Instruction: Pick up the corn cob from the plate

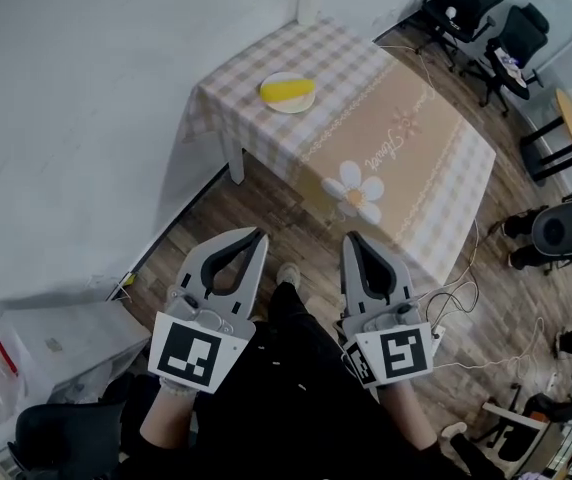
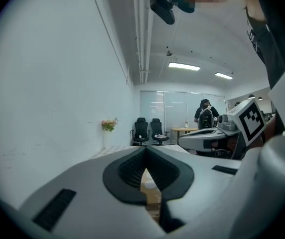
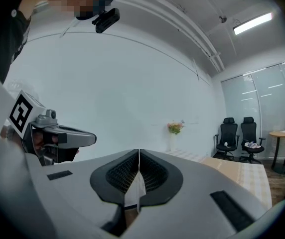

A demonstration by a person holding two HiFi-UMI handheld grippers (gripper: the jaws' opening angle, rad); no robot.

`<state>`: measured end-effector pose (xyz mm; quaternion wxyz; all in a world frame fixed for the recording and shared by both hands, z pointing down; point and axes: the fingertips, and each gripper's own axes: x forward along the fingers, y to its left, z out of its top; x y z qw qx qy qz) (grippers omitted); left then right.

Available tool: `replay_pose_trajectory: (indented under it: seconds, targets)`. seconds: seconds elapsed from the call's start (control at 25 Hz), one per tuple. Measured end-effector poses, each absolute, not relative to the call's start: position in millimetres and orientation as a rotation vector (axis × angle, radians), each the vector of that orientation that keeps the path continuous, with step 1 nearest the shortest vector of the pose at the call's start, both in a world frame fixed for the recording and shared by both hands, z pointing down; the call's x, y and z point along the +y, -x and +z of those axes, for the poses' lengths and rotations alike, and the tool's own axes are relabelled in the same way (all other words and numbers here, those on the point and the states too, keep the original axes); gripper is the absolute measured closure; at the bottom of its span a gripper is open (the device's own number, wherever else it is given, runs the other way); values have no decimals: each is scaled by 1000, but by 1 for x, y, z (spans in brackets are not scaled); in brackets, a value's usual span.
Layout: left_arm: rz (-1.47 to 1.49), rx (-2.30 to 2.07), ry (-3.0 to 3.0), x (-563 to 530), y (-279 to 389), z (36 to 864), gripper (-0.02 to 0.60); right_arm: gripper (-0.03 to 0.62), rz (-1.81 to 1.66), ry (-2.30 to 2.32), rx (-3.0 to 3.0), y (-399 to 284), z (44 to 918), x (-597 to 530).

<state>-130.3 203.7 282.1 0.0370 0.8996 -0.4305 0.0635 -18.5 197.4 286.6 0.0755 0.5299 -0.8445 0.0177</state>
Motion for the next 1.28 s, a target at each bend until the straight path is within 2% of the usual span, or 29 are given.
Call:
replay_pose_trajectory:
  seconds: [1.28]
  targets:
    - [207, -1481, -2690, 38, 50, 263, 569, 551, 61, -1440, -2666, -56, 278, 18]
